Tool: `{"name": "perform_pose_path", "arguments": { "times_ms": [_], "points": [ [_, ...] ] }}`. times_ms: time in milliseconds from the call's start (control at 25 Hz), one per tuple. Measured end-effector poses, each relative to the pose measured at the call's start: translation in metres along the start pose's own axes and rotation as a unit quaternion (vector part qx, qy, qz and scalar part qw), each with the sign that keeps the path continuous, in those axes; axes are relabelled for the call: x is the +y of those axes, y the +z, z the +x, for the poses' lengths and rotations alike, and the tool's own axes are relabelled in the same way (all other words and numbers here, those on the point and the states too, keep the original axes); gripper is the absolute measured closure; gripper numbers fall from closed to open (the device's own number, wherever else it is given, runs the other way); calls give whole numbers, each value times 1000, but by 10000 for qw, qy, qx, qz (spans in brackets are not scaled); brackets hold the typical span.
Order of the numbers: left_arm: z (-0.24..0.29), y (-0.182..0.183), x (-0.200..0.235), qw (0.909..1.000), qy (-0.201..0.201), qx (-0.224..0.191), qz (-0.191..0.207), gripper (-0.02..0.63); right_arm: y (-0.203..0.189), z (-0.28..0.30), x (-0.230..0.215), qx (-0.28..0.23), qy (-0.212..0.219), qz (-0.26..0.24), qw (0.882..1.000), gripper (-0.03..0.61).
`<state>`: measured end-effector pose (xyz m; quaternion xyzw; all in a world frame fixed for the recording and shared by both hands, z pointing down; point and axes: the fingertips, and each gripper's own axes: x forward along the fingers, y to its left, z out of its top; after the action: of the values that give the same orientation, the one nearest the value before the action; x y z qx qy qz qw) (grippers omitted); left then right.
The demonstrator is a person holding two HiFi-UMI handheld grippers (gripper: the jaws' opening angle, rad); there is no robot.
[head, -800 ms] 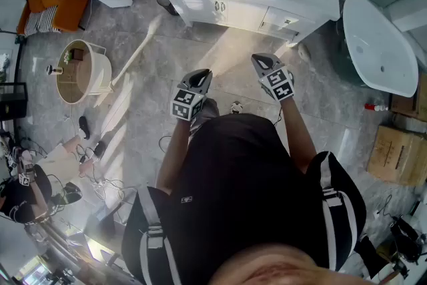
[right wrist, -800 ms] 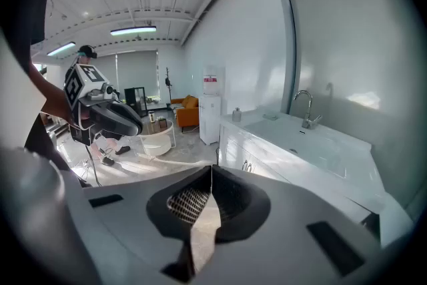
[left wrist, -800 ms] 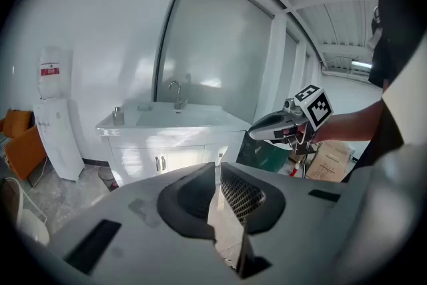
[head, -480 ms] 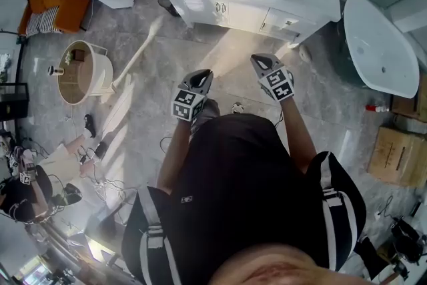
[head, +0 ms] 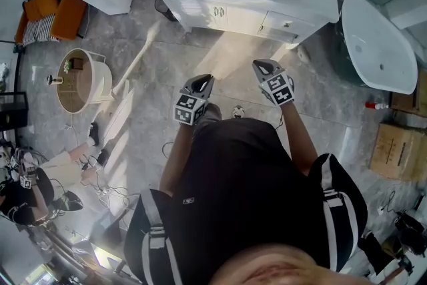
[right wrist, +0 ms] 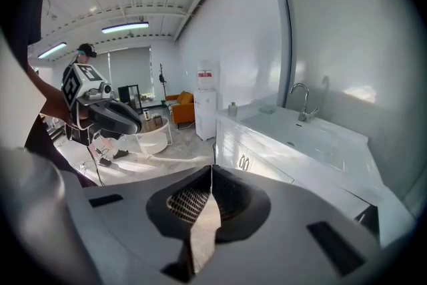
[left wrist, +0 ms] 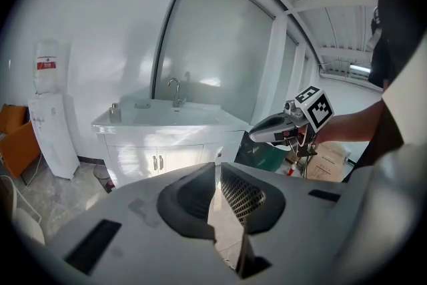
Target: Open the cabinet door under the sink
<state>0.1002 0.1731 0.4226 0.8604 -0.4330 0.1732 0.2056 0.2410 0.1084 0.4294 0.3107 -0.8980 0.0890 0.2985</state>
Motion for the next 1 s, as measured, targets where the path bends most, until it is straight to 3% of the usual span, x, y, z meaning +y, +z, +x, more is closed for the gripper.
{"name": "perform_pose_path", "arguments": {
  "times_ms": [600, 1000],
  "points": [
    [-3, -2, 86, 9988, -129, -9, -480, 581, 35, 64, 19, 610, 172, -382, 9973, 518],
    [-7, -9, 177, 9970, -368, 70, -679, 581, 95, 136, 41, 659, 113, -431, 9968, 517]
  ]
}}
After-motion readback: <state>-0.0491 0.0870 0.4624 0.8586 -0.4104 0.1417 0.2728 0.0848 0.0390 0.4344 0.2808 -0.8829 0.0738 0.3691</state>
